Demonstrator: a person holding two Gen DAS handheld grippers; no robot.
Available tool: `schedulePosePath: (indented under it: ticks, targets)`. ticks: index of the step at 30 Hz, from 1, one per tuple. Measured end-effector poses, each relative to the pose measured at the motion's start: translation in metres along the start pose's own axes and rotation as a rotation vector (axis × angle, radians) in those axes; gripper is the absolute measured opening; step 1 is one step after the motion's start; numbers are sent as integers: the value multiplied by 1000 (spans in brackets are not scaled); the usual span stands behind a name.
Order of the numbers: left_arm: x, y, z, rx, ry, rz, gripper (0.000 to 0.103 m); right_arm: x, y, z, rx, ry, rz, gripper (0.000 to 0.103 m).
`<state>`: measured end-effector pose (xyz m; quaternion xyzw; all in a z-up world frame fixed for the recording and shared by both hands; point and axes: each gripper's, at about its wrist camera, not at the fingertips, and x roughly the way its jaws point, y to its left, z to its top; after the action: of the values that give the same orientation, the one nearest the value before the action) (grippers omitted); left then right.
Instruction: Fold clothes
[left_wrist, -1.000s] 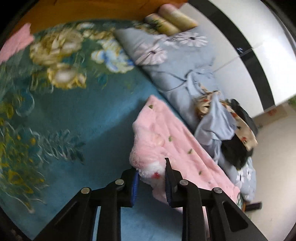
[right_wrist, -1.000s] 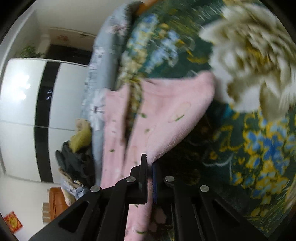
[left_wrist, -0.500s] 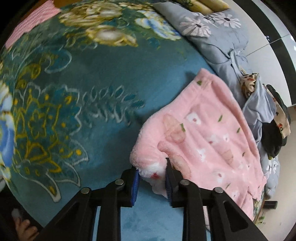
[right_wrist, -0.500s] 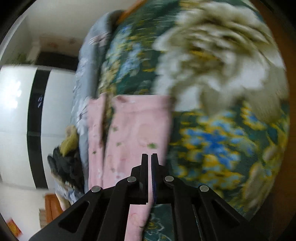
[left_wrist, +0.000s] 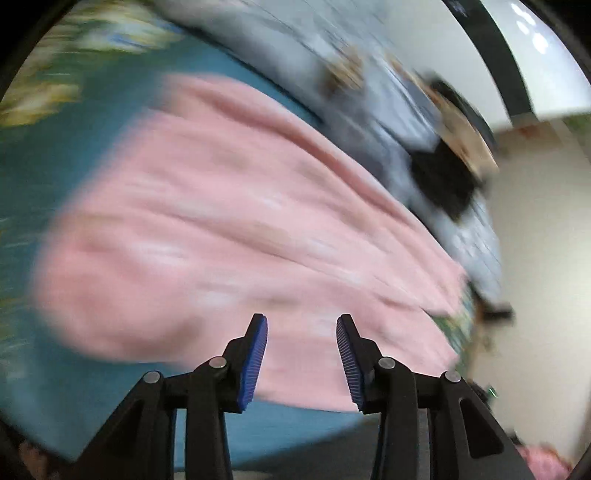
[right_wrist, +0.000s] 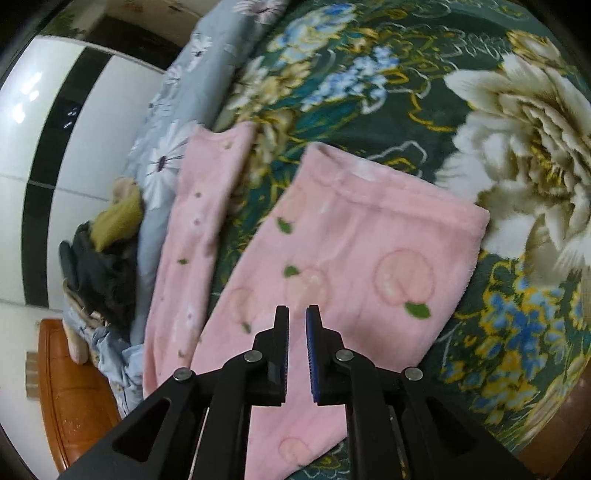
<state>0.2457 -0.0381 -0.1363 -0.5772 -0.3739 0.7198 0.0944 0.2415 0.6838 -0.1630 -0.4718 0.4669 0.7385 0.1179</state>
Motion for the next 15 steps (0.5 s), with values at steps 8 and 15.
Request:
schedulePosePath:
  ticks: [8,15]
  targets:
    - [158,-99,-2,44,268,57,43,-3,-3,10,8,1,-1,22]
    - [177,-82,-16,-141,297,105,40,-2,-2,34,-45,-7,-46,31]
